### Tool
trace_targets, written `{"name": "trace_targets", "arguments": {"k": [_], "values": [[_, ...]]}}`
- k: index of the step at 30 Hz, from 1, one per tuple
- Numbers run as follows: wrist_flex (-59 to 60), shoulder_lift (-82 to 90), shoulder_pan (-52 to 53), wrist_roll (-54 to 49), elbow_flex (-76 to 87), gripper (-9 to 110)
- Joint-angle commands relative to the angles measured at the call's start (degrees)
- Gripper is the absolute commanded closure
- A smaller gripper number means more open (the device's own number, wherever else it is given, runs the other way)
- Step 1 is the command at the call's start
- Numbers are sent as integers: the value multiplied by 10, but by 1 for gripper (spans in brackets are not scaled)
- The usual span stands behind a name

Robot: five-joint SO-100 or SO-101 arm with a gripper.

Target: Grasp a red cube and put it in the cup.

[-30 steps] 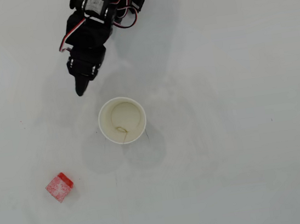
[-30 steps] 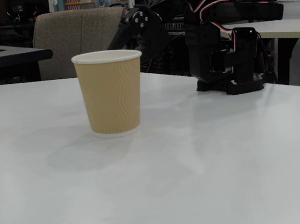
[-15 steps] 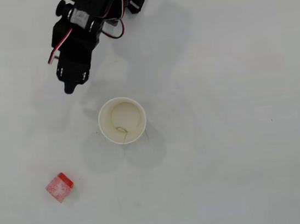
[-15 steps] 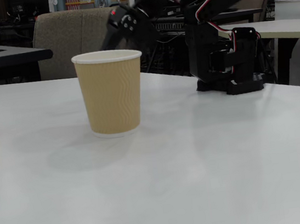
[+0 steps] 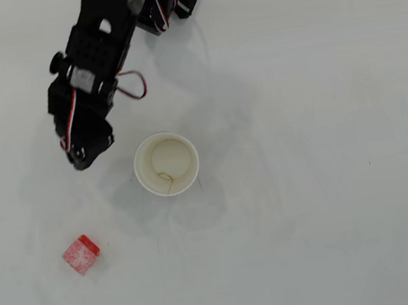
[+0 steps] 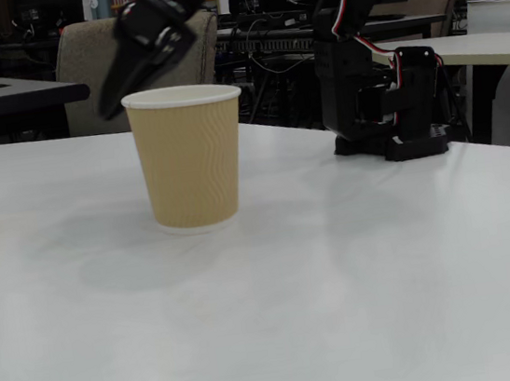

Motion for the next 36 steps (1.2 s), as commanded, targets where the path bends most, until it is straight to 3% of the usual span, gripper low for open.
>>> {"name": "trace_targets", "arguments": {"k": [1,11,14,21,36], "values": [[-29,-82,3,-79,-122,101],[-76,-299,17,-149,-337,100],[-82,-336,11,-154,-381,91],[-98,-365,-12,-167,-413,76],[-131,-370,-69,-183,-414,76]]}}
